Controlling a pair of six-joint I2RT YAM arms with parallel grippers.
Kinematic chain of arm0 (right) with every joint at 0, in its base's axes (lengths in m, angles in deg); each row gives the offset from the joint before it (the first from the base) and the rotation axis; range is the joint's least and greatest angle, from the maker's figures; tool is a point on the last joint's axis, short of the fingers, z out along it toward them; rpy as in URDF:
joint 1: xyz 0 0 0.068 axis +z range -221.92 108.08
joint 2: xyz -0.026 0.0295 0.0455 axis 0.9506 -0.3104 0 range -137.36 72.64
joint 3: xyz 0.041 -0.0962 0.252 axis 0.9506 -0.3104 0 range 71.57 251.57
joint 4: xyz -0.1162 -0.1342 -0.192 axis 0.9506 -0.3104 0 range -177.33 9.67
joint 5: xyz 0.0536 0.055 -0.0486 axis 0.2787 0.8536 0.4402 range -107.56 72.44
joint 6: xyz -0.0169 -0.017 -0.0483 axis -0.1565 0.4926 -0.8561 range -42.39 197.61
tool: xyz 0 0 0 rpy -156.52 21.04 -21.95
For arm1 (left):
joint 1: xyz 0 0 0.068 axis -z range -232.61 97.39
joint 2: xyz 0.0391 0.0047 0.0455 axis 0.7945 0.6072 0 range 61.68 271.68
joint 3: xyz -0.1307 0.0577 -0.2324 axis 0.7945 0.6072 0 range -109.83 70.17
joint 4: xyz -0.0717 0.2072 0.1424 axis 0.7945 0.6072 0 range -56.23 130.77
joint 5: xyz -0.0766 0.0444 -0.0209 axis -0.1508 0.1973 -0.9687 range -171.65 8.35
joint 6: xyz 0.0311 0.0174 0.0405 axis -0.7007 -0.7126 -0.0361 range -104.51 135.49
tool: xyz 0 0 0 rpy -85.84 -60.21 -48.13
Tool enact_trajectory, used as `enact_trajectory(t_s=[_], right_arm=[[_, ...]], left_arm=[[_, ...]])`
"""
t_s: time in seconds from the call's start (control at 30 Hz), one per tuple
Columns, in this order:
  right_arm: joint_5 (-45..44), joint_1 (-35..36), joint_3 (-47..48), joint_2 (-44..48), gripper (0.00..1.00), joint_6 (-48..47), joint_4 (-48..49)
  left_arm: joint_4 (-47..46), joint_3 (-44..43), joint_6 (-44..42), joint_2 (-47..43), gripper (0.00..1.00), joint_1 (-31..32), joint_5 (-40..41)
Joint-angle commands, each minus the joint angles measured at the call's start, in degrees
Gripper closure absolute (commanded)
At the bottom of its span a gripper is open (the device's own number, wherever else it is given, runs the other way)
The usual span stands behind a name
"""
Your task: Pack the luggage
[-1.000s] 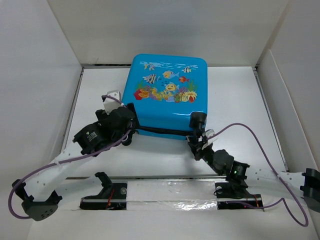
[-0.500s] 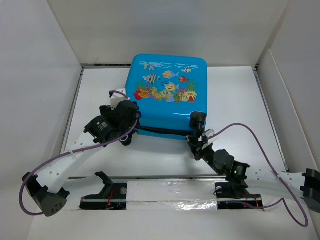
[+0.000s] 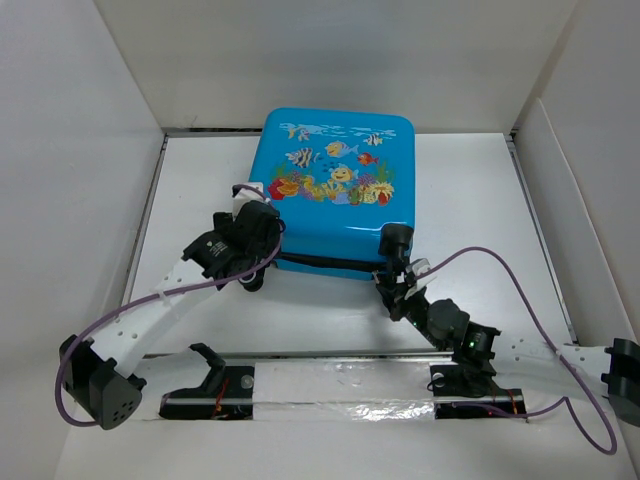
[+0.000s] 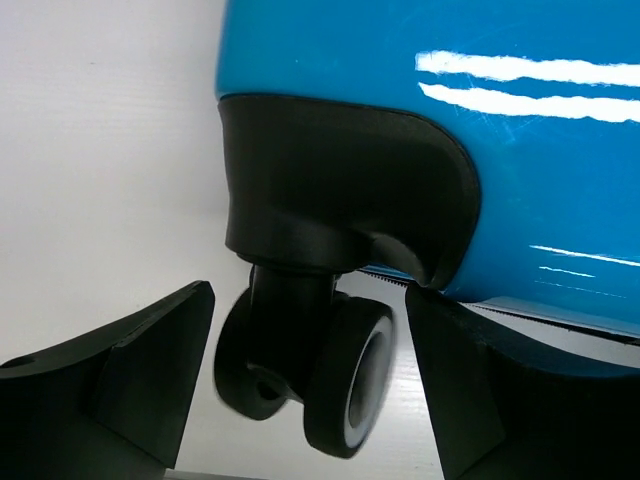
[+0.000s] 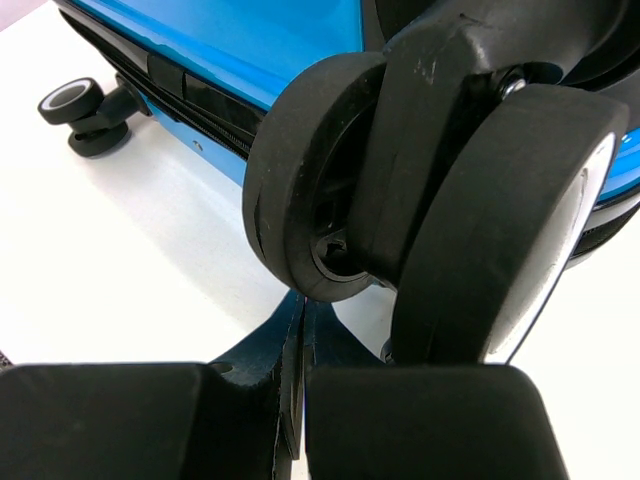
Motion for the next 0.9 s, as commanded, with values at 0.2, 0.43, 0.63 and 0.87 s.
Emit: enact_trajectory(t_s=[0.2,0.43,0.63,0.87], right_arm=[[6.4,0.5,0.0,-0.5,1.00,1.2,2.4],[7.6,0.5,1.8,0.2,1.00,0.6,-0.3],[8.7,0.5,5.0,-3.8,1.00,-0.3,0.1],[16.9,4.0,19.3,-24.4,1.00,-5.2,3.6]], left_arm=[[-6.7,2.5,-1.8,0.4,0.46,-0.7,-5.2],[-15.1,6.6,-1.7,-0.3,1.00,-0.7,-14.7],[-26.3,10.7,-0.1,1.0,1.00,2.8,-26.1],[-47.7,14.9,7.9,2.2,1.00,5.8,-45.3]])
